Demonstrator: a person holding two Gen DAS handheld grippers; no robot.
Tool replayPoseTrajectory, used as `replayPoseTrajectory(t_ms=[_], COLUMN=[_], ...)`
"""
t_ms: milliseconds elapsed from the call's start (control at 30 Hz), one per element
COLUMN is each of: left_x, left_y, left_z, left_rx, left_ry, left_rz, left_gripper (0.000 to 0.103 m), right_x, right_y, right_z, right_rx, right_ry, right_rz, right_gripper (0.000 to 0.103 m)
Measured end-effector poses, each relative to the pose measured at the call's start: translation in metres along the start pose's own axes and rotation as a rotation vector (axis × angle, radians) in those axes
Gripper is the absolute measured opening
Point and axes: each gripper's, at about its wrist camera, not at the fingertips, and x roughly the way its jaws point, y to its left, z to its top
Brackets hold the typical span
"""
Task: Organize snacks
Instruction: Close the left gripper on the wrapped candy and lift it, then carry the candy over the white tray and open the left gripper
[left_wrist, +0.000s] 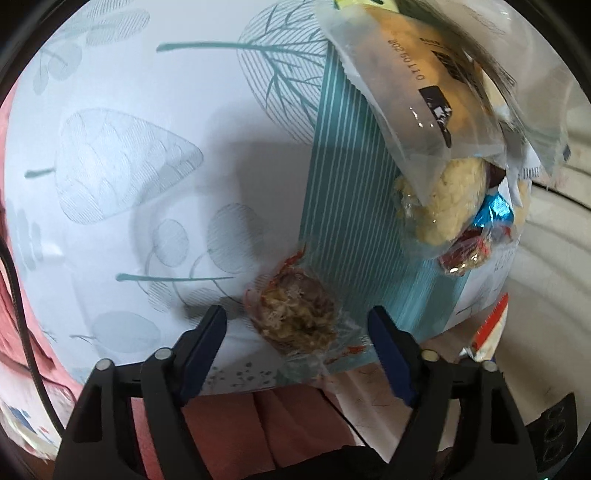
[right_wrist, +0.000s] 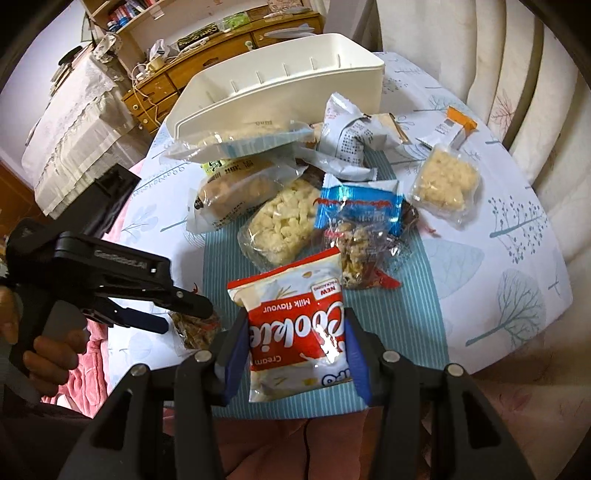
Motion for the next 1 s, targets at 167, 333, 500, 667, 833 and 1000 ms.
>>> replayPoseTrajectory(t_ms=[167, 333, 500, 667, 833, 1000], left_x=[0.005, 0.0, -0.022, -0.05, -0.092, -0.14], left_y=[0.006, 0.016, 0.013, -0.002, -0.025, -0.048], left_z=[-0.002, -0.007, -0.014, -0.024, -0.03, -0.036], left_rx=[-0.123, -0.213, -0.237, -0.203, -0.162, -0.105], left_ry=[-0.011, -0.03, -0.039, -0.057, -0.104, -0.188], left_rz=[-0.016, -0.065, -0.082, -0.051, -0.032, -0.007], left_gripper=[0.047, 0.046, 0.046, 0.046, 0.046, 0.046], right_x=[-0.005, -0.009, -0.015, -0.02, -0.023, -0.025], right_y=[-0.006, -0.012, -0.018, -0.024, -0.028, -0.028], right_z=[0.014, 0.033, 0.057, 0.086, 0.118, 0.148], right_rx=[-0.046, -0.103, -0.156, -0.205, -0.245, -0.288], right_ry=[0.0, 0.002, 0.002, -0.009, -0.029, -0.052], right_rz=[0.029, 0.064, 0.101, 0.137, 0.166, 0.181], right_gripper=[0.048, 0.048, 0.048, 0.048, 0.048, 0.048])
